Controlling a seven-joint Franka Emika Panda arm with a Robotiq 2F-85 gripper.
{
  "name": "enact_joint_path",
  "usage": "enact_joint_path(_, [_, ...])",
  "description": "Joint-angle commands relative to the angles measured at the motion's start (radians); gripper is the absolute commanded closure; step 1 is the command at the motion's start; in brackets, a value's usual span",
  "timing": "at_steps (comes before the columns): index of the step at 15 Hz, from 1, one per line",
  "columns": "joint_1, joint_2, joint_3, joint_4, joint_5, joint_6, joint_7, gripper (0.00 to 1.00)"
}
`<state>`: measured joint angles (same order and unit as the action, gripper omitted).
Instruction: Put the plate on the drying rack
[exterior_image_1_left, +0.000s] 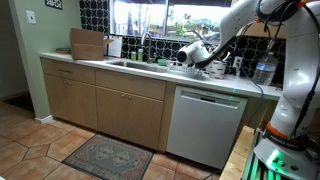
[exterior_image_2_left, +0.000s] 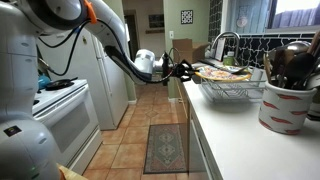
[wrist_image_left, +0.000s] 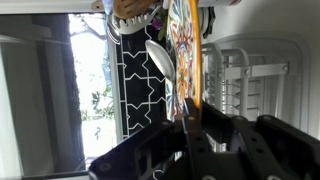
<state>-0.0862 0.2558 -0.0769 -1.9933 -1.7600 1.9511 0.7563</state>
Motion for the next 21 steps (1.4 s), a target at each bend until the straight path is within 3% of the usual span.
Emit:
enact_joint_path(1, [-0.001,0.052,0.001,0.042,-0.045,-0.046,0.020,0.93])
enact_joint_path(21, [0.000,0.131,0.009,0.084,-0.052,-0.062,0.024,0.93])
